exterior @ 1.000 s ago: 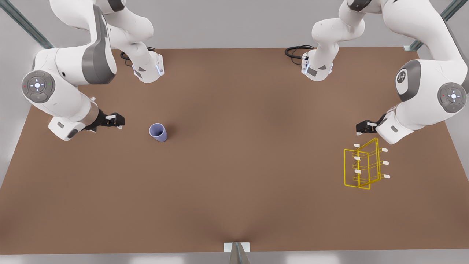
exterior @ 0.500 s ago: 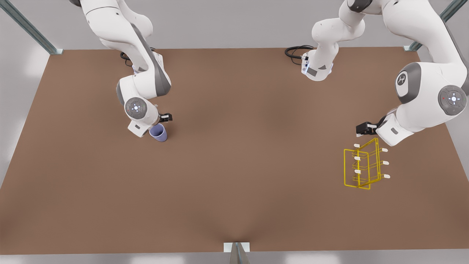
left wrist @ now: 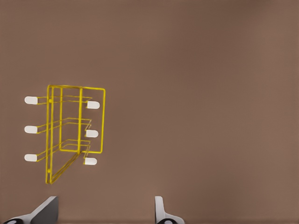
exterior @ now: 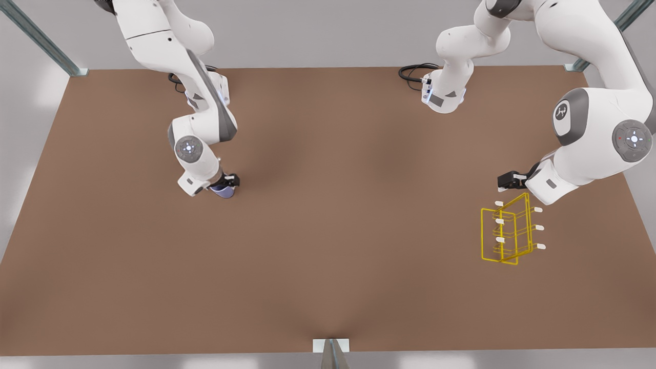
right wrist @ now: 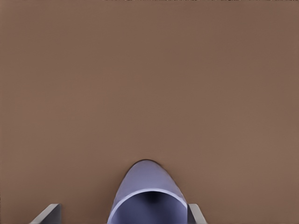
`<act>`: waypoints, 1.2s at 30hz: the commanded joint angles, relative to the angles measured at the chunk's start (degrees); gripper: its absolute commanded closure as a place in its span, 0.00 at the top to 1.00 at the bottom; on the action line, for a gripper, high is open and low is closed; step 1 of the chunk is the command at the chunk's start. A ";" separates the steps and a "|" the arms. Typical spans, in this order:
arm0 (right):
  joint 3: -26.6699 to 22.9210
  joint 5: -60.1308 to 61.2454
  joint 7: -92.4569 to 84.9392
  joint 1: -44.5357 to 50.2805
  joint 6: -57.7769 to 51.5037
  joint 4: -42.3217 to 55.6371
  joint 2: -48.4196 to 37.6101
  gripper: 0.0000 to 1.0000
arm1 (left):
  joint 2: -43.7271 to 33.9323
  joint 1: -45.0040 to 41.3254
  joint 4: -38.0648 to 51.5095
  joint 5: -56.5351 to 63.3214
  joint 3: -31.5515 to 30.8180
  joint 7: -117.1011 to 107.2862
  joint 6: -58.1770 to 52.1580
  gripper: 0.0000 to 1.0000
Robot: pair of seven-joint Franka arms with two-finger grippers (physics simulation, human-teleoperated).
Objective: Place the cup on the cup holder
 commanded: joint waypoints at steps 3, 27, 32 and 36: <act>0.03 0.42 6.01 3.10 2.66 0.05 0.23 1.00 | -0.06 0.01 0.03 0.10 -0.01 0.11 0.00 1.00; -0.15 0.42 5.92 3.54 3.89 -5.67 3.31 1.00 | 0.29 -0.16 0.03 0.36 -0.10 -0.06 0.00 1.00; -0.06 0.42 5.83 3.54 3.81 -5.67 4.89 1.00 | 0.29 -0.16 0.03 0.45 -0.10 -0.15 0.00 1.00; -0.06 0.42 4.86 3.45 2.93 -5.32 5.24 0.35 | 0.29 -0.16 0.03 0.36 -0.10 -0.24 0.00 1.00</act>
